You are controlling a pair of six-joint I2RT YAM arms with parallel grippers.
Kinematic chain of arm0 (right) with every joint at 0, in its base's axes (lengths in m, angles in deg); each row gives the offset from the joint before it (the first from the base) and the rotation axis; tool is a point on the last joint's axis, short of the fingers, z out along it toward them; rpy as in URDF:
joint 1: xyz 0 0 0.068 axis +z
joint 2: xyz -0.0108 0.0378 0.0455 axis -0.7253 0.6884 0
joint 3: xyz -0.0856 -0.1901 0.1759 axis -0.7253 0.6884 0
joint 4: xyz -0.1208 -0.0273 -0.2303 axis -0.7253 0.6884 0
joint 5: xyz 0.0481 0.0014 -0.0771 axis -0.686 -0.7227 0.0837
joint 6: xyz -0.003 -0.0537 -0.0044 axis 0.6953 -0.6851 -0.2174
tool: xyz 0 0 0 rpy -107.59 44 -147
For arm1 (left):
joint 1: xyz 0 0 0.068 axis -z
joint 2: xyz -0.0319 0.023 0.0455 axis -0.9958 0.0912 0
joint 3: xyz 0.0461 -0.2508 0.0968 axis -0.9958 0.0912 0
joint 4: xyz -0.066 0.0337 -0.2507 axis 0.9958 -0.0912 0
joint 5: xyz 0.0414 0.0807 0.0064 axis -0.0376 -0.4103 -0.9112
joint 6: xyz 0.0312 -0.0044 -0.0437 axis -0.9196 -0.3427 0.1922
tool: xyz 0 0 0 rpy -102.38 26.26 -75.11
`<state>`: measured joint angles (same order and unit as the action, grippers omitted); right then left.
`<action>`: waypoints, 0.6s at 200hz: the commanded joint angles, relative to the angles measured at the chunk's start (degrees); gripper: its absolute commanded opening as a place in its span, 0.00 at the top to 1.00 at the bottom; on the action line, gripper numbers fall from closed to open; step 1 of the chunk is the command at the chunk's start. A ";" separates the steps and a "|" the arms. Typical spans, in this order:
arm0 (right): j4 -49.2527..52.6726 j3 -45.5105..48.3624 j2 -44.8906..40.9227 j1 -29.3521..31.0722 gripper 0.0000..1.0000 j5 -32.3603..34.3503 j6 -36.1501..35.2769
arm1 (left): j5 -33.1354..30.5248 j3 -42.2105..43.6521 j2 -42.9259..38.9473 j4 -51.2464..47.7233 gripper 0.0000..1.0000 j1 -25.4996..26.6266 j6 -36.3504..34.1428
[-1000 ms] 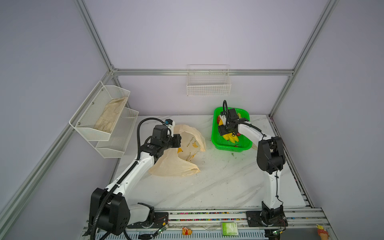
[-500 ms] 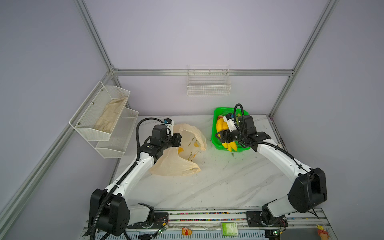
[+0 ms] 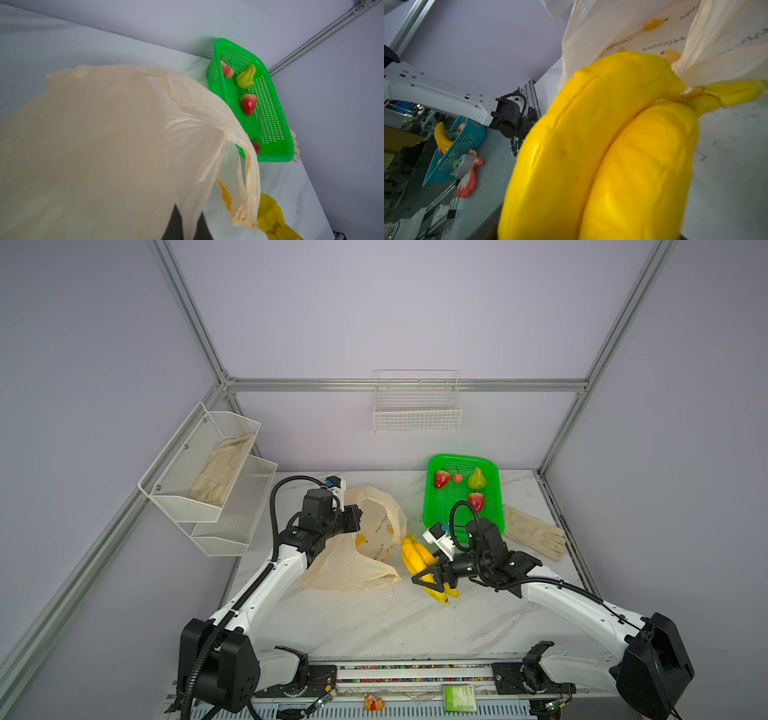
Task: Place the fake fruits into the plastic bag and tie a complex knot
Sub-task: 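Carry the bananas with the right gripper into the bag's opening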
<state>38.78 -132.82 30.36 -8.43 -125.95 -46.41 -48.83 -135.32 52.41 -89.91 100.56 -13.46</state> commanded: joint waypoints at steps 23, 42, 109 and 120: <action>-6.91 -2.34 9.52 1.31 0.51 0.12 -6.48 | 5.51 -2.74 -1.04 2.96 1.00 -0.32 -1.72; -6.49 -3.47 12.57 1.22 0.51 -1.79 -8.46 | 6.90 -3.01 -1.15 2.51 1.00 -0.32 -3.31; -11.02 4.18 1.77 1.41 0.51 -3.99 -0.97 | 3.87 -4.05 -0.19 0.29 1.00 -0.42 -3.08; -11.22 4.68 0.03 1.64 0.51 -4.69 0.01 | 4.12 -4.11 -0.02 0.26 1.00 -0.43 -2.99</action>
<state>31.79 -129.13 35.25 -7.16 -127.62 -49.25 -44.83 -135.32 52.45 -90.50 100.54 -15.56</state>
